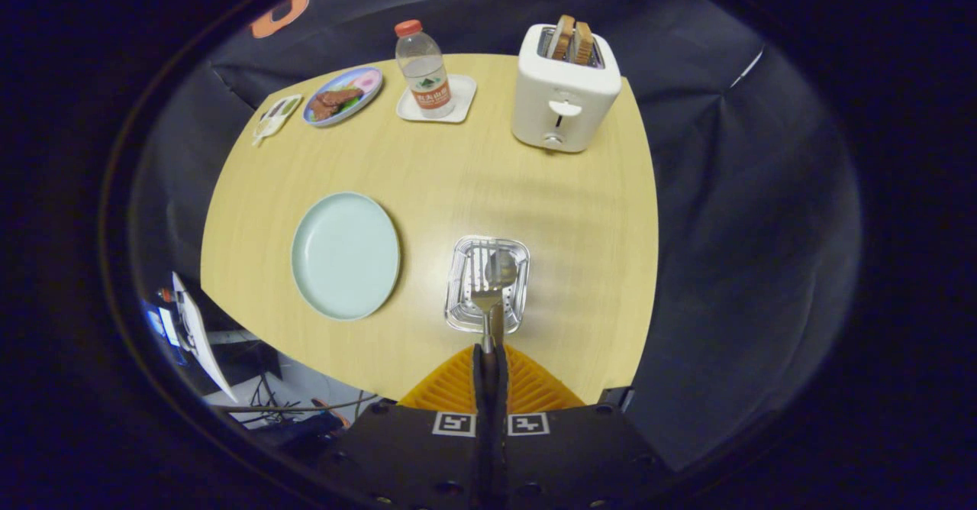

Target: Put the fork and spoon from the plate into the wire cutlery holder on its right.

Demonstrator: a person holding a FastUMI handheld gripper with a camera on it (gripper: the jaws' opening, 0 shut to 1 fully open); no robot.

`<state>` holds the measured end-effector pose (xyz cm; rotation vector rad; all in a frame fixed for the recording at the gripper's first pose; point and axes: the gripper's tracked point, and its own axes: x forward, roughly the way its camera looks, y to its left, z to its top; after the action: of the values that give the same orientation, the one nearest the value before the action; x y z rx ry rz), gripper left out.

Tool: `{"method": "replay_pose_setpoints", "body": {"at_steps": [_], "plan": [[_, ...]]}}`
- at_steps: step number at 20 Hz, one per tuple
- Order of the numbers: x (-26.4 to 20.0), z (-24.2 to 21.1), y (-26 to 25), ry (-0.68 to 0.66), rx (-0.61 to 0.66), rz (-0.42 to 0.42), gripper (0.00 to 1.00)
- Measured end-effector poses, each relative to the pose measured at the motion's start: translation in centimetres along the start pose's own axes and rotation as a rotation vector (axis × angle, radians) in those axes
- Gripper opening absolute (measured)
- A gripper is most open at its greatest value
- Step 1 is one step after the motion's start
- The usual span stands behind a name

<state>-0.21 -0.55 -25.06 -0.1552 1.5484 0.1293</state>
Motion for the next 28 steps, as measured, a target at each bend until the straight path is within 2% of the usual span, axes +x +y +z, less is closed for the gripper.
{"method": "replay_pose_setpoints", "body": {"at_steps": [7,11,12,13,16,18,19,21,23,24,28], "plan": [[1.8,-0.4,-0.1,0.088,0.068,0.012,0.01],[2.2,0.5,-0.6,0.073,0.097,0.006,0.12],[1.9,1.0,-0.5,0.061,0.107,0.011,0.11],[2.1,1.1,-0.5,0.048,0.114,0.014,0.24],[1.4,2.5,-0.5,-0.028,0.141,0.021,0.53],[0.9,3.8,-1.3,-0.11,0.122,-0.017,0.73],[0.4,4.4,-1.3,-0.154,0.107,-0.032,0.79],[-0.6,5.7,-1.1,-0.245,0.082,-0.046,0.8],[-2.3,6.7,-0.6,-0.338,0.087,-0.044,0.96],[-3.0,7.4,-0.4,-0.383,0.102,-0.045,0.99],[-7.6,8.7,1.2,-0.603,0.147,-0.012,0.98]]}}
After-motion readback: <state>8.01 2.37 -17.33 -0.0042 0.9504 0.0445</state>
